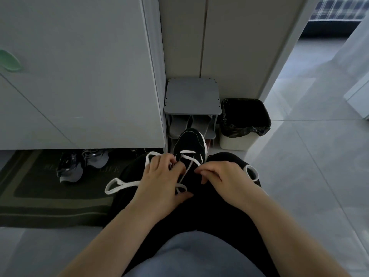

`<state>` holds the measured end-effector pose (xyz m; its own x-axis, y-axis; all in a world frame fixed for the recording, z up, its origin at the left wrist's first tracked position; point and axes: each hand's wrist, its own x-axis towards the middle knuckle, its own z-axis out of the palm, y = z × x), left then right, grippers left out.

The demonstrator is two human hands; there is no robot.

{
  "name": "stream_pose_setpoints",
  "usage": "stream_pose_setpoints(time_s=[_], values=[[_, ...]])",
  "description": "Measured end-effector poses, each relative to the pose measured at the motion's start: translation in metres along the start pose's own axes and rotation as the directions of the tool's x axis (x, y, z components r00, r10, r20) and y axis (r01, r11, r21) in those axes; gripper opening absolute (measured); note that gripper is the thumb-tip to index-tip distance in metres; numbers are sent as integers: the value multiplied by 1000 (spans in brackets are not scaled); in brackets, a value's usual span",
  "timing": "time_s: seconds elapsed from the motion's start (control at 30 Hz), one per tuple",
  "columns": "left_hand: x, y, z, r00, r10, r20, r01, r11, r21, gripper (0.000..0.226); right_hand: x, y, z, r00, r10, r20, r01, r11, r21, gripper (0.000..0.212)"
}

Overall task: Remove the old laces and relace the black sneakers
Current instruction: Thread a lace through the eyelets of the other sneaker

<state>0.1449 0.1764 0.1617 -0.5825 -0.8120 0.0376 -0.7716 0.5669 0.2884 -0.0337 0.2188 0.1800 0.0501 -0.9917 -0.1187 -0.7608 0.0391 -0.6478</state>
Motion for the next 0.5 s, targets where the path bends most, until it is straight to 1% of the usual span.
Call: stream_pose_setpoints(time_s=[0.03, 0.1, 0.17, 0.2, 0.27, 0.33, 0.4, 0.43, 0.5], values=[[-2, 1, 4, 1000, 27, 13, -27, 999, 18, 41, 4, 0, 1, 1000, -1, 7, 1, 1000, 1, 24], [-5, 0, 7, 998, 62, -19, -62, 998, 9, 27, 12, 1, 2, 1000, 2, 3, -2, 1000, -25, 24], [-5, -3, 3, 998, 50, -42, -54, 994, -96, 14, 19, 3, 3, 999, 2, -54, -5, 999, -50, 24], [-5, -5, -3, 999, 21, -41, -28, 983, -181, 11, 22, 4, 4, 996, 6, -92, -11, 998, -59, 25], [-3, -9, -19, 995, -96, -32, 79, 930, -359, 13, 27, 6, 4, 992, 25, -127, -38, 995, -95, 27], [2, -15, -34, 972, -222, -74, 168, 882, -441, 19, 30, 7, 0, 994, 57, -93, -67, 992, -111, 29], [10, -26, -42, 931, -319, -177, 211, 867, -452, 23, 31, 5, -4, 999, 46, -27, -48, 994, -93, 30], [15, -32, -43, 908, -361, -212, 240, 865, -441, 21, 31, 4, -6, 999, 32, 5, -32, 995, -93, 32], [24, -40, -42, 882, -430, -194, 333, 860, -387, 11, 32, 7, -8, 999, 25, 31, -23, 998, -57, 37]])
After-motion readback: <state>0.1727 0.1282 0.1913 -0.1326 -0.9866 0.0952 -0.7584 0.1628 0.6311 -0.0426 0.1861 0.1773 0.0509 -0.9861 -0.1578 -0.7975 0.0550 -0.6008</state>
